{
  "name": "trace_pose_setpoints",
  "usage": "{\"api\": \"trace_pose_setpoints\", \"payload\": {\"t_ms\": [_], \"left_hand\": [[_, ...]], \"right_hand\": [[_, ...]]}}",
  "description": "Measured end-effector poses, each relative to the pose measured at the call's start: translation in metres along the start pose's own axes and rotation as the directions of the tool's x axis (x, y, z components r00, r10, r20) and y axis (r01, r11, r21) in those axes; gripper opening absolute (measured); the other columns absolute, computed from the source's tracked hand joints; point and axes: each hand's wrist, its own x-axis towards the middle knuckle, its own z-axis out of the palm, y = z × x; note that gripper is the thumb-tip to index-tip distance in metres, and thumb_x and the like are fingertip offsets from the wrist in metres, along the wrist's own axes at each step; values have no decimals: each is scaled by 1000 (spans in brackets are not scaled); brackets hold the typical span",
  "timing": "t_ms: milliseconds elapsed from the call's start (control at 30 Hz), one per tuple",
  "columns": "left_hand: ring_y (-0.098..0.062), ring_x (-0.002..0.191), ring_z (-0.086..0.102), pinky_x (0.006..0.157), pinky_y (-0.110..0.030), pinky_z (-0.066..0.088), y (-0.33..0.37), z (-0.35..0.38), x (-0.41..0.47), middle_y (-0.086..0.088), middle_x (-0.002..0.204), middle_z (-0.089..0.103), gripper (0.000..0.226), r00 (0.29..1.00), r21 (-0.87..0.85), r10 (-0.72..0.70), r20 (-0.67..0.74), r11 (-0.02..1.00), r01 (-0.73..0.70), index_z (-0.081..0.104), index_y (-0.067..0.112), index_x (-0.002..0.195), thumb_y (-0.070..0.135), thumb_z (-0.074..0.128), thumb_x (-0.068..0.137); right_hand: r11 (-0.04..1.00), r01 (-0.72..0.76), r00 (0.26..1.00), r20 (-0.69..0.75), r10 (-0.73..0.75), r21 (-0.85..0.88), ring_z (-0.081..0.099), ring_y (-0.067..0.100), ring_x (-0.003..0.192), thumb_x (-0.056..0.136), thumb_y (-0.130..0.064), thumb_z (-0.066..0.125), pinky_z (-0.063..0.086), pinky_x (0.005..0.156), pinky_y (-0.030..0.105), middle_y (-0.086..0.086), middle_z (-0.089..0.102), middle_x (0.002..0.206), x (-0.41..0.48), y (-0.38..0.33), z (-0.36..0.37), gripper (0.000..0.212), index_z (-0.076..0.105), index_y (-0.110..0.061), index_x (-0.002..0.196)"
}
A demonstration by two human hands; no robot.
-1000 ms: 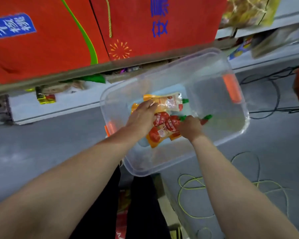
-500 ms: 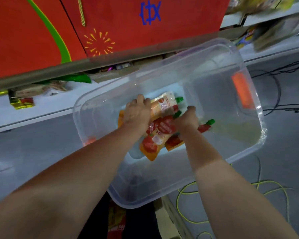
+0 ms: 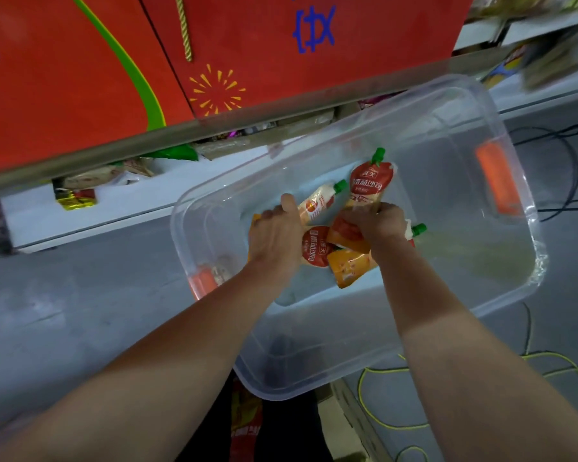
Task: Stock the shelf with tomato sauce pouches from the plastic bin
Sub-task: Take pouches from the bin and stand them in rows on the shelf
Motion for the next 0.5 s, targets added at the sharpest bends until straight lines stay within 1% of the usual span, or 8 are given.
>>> {"api": "trace_pose_setpoints", "payload": {"t_ms": [67,133,200,267,300,333,400,500], "left_hand": [[-33,71,64,59,-36,49,-5,5,-6,-14,80,69,53,981,154,98,-166,985,-72,57,4,108,9,77,59],[-34,79,63,68,-41,51,-4,16,-13,-13,91,69,55,968,215,174,-182,967,-134,56,6,117,10,70,64],[-34,80,63,67,-40,52,3,21,-18,-11,93,70,43,973,146,192,-128,974,-173,56,9,115,16,66,74],[-32,81,63,63,-37,51,11,23,-14,-9,89,70,26,984,-13,159,-82,987,-161,58,13,107,30,57,88],[-32,88,62,67,-38,52,14,23,-10,-10,96,68,27,990,-82,141,-9,987,-142,57,13,109,34,54,92],[-32,100,59,75,-40,52,15,24,-7,-10,110,63,33,988,-89,136,79,988,-129,53,14,117,35,56,92],[-31,117,48,90,-42,46,15,29,-4,-10,131,47,63,977,-30,109,184,994,-105,38,15,137,36,68,85],[-32,119,46,95,-44,44,16,35,-1,-13,132,45,102,967,27,77,242,996,-86,22,13,146,48,80,69]], "right_hand": [[1000,-2,1000,12,1,19,69,29,96,73,-23,83,57,89,40,9,72,107,-2,2,-6,46,66,-11,114],[1000,-10,1000,3,10,13,66,30,99,76,-16,78,54,91,41,11,68,111,-5,5,-14,45,60,-8,117],[1000,-10,1000,-29,11,18,63,33,103,81,-10,74,52,90,40,14,65,113,-7,11,-20,45,55,-5,121],[999,-4,998,-60,7,45,64,35,104,80,-5,73,52,92,45,16,64,112,-10,18,-24,47,51,-4,122],[998,8,997,-72,-3,63,63,33,102,78,-1,73,52,93,48,14,63,109,-11,21,-26,50,49,-4,122],[997,18,997,-79,-13,69,62,31,100,77,1,74,52,94,49,12,61,106,-11,24,-27,54,47,-5,123],[997,34,997,-77,-29,62,63,34,102,73,2,75,51,95,52,11,63,106,-7,29,-26,58,48,-8,123],[998,39,998,-48,-37,48,64,36,106,79,-10,73,51,97,52,12,66,113,-3,29,-22,49,52,-10,123]]}}
